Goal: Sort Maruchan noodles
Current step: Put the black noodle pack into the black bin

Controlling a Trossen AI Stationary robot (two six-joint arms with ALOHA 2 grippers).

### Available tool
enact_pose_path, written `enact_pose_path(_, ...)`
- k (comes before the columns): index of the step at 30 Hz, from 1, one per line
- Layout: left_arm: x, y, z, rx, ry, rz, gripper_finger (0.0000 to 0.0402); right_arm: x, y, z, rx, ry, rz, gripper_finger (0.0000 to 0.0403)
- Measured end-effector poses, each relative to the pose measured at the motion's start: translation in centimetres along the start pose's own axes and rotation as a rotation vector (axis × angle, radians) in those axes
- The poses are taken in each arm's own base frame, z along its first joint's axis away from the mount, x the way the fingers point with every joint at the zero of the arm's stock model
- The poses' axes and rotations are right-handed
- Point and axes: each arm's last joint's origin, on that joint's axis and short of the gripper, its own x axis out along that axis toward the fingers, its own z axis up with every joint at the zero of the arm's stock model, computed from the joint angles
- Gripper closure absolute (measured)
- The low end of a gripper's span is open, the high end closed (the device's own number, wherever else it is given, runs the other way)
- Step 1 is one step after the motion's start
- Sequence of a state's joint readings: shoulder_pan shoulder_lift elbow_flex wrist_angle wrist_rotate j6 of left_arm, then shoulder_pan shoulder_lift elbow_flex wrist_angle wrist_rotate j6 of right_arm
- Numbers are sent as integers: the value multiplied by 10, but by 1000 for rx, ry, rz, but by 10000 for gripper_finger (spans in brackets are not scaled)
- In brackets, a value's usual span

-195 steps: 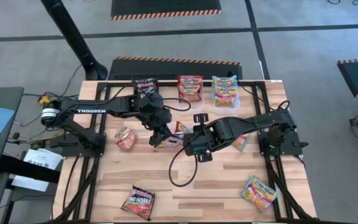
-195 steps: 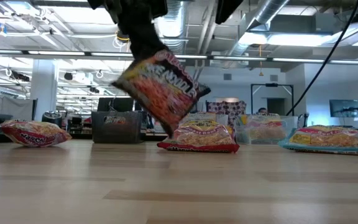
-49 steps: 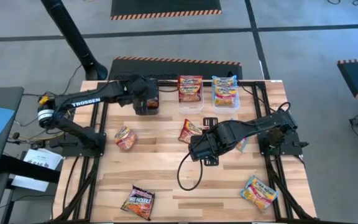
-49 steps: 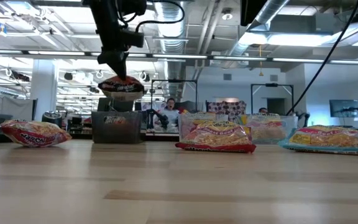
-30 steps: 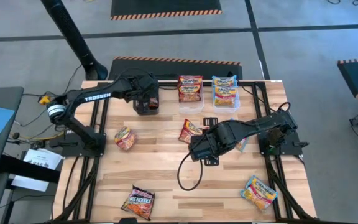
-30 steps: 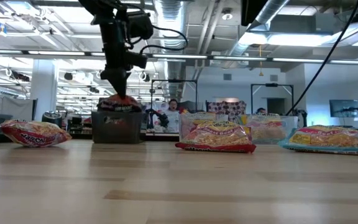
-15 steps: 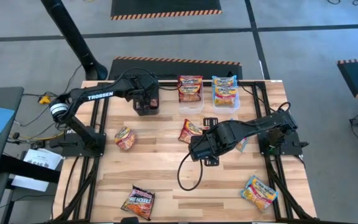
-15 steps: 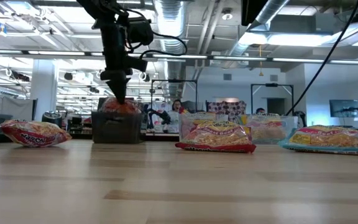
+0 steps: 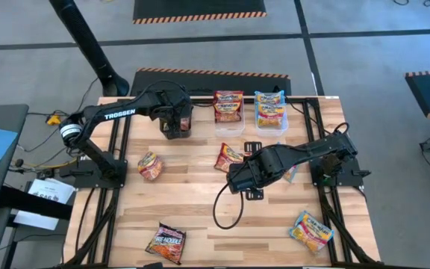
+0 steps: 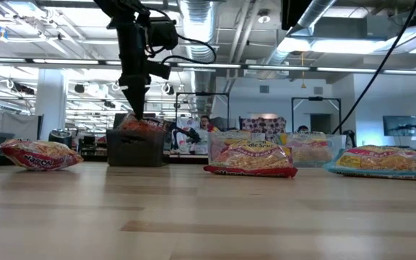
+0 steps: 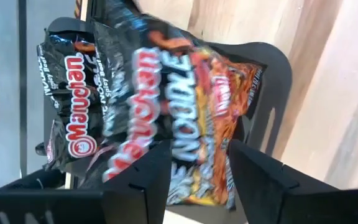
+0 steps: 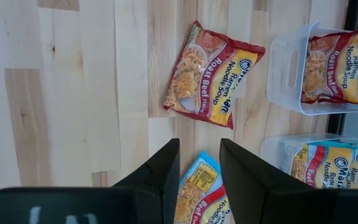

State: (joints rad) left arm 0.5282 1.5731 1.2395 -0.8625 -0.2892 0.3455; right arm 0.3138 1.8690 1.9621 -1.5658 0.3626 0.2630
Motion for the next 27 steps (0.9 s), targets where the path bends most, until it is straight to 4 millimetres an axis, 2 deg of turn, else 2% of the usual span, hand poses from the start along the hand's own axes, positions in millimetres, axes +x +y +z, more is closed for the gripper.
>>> enact_pose_path(6,-12,3,5,-3,-24,-74,246,0,0,0,-1,1,0,266)
enact_pose_path(13,-14,5,5,-14,-104,-323,246,0,0,0,-1,1,1,266)
enact_pose_path(27,18,29,-25,-126,-73,-401,246,0,0,0,-1,1,2,266)
